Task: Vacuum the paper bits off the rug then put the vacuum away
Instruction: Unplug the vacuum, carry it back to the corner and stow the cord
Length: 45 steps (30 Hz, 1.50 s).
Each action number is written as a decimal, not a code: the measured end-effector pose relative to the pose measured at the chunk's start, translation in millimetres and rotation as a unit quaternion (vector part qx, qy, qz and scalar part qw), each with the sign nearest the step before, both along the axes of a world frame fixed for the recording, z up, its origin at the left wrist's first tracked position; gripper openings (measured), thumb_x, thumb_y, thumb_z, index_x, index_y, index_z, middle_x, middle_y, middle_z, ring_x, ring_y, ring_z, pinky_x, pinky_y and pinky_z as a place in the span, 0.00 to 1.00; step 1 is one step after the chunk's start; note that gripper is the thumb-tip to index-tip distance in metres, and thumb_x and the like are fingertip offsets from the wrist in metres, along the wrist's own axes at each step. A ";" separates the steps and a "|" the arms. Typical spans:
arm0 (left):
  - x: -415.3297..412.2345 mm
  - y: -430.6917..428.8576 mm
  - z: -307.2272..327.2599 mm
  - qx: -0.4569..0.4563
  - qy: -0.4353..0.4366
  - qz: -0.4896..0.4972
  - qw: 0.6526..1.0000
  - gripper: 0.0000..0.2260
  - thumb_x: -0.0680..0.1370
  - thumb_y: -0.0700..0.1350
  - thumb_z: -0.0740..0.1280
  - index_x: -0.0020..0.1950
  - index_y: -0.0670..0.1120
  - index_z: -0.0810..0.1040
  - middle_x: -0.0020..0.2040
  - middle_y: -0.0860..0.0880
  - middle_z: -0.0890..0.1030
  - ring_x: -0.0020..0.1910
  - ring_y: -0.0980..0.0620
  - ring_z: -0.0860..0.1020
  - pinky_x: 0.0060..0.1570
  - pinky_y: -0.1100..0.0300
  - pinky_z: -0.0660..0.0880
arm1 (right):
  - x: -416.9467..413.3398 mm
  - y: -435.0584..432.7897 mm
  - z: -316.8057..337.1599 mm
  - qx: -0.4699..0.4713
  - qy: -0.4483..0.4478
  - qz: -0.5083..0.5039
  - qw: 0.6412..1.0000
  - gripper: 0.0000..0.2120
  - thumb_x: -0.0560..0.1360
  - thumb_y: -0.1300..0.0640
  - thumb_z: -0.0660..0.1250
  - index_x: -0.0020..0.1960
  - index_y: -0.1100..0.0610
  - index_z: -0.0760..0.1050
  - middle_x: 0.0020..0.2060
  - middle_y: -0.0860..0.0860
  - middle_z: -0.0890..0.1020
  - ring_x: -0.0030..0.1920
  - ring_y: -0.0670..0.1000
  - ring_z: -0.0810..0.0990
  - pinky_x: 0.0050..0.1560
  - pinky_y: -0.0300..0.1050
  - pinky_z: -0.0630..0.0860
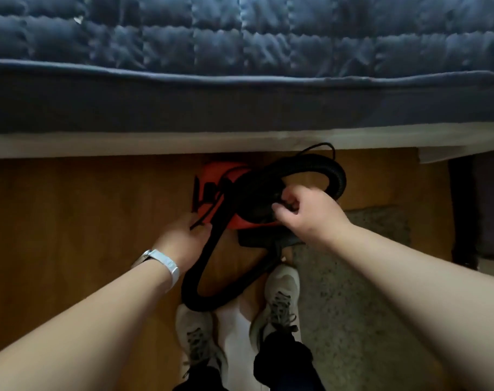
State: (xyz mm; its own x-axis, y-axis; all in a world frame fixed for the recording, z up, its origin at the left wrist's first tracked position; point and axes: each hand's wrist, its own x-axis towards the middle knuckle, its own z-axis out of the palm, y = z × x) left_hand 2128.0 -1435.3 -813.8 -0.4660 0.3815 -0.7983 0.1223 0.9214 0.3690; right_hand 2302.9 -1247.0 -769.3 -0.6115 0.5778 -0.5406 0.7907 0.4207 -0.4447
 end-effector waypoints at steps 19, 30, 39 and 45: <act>14.8 -0.5 -79.0 0.086 -0.063 -0.005 0.994 0.09 0.74 0.57 0.72 0.47 0.57 0.74 0.40 0.56 0.78 0.41 0.55 0.77 0.38 0.61 0.70 | -14.5 -10.8 -111.6 0.181 0.038 0.093 0.978 0.23 0.71 0.45 0.71 0.59 0.59 0.76 0.54 0.56 0.77 0.55 0.60 0.76 0.56 0.58 0.73; 7.4 9.5 -46.7 0.133 -0.042 0.065 0.988 0.11 0.73 0.59 0.72 0.48 0.64 0.71 0.46 0.54 0.81 0.44 0.53 0.80 0.49 0.49 0.80 | -58.5 6.5 -110.2 0.008 -0.042 0.181 0.983 0.22 0.77 0.41 0.66 0.66 0.51 0.74 0.56 0.49 0.82 0.54 0.52 0.81 0.45 0.44 0.75; -6.8 -0.1 18.3 0.122 -0.004 0.043 0.992 0.12 0.73 0.60 0.72 0.46 0.55 0.76 0.35 0.52 0.80 0.28 0.57 0.76 0.25 0.64 0.70 | -50.9 -6.6 -57.0 0.068 -0.075 0.200 0.974 0.20 0.73 0.37 0.63 0.55 0.50 0.77 0.49 0.50 0.82 0.52 0.55 0.80 0.42 0.44 0.70; -3.9 5.1 103.7 0.167 0.041 0.003 0.985 0.14 0.71 0.63 0.71 0.42 0.54 0.74 0.33 0.53 0.80 0.31 0.57 0.77 0.31 0.57 0.74 | -32.6 -13.1 22.8 0.072 -0.089 0.236 0.965 0.19 0.72 0.35 0.63 0.50 0.50 0.77 0.42 0.47 0.81 0.48 0.53 0.81 0.43 0.46 0.76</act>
